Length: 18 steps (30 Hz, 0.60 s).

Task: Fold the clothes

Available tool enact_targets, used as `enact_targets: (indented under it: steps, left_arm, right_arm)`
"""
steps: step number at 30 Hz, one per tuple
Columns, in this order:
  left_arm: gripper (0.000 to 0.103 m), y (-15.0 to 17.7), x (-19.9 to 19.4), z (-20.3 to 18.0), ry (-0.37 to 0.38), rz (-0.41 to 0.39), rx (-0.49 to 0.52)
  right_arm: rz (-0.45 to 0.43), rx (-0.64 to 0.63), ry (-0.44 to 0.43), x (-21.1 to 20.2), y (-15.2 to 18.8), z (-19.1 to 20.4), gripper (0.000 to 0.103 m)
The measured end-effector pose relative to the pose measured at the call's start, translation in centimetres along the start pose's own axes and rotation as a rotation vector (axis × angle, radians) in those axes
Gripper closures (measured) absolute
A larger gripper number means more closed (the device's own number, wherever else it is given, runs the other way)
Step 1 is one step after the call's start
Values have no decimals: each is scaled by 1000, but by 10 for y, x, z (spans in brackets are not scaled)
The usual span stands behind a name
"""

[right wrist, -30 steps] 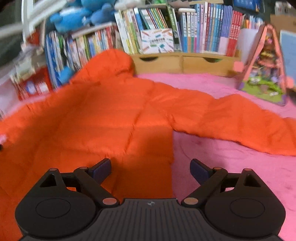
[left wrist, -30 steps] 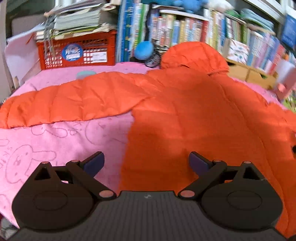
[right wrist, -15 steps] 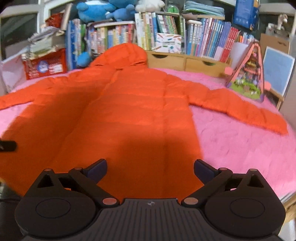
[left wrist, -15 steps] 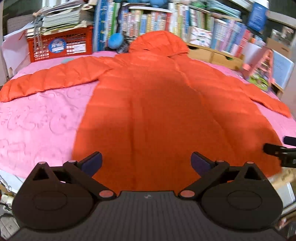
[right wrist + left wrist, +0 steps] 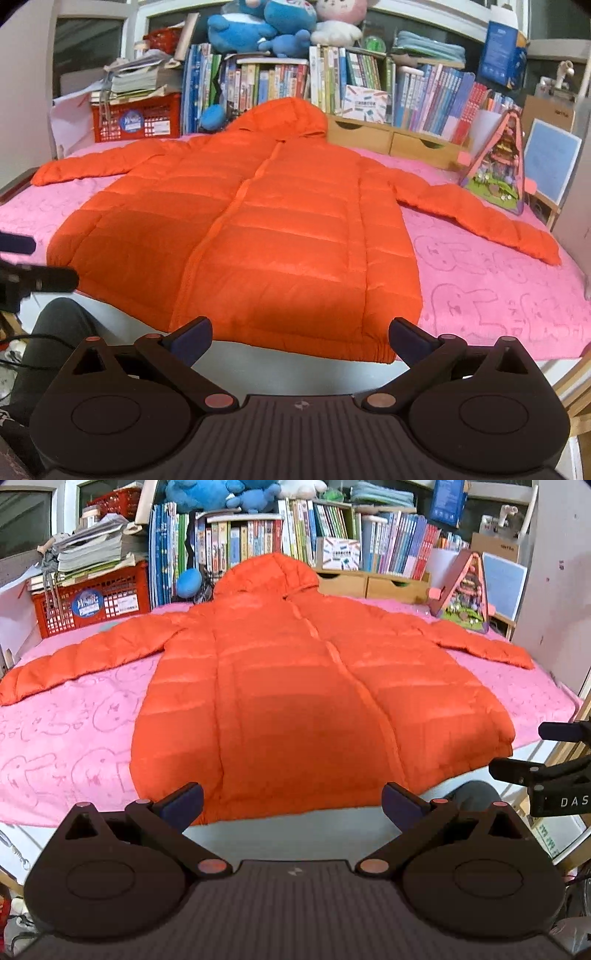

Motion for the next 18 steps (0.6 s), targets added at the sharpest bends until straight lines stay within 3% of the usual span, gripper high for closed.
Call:
enact_targets:
  steps: [18]
  left_arm:
    - [0,16,6,-10,4,39,20]
  right_arm:
    - [67,31,-8,10,20,8,0]
Point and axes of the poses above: each gripper's, at about its wrist camera, not at the fingertips, and x roughly the way its jaws point, z to its left, y to its underside, the point moved 6 cm from there along x, roughly the way its jaws point, and after that the axes turned 3 degrees about -y, right-handed, at the moved point
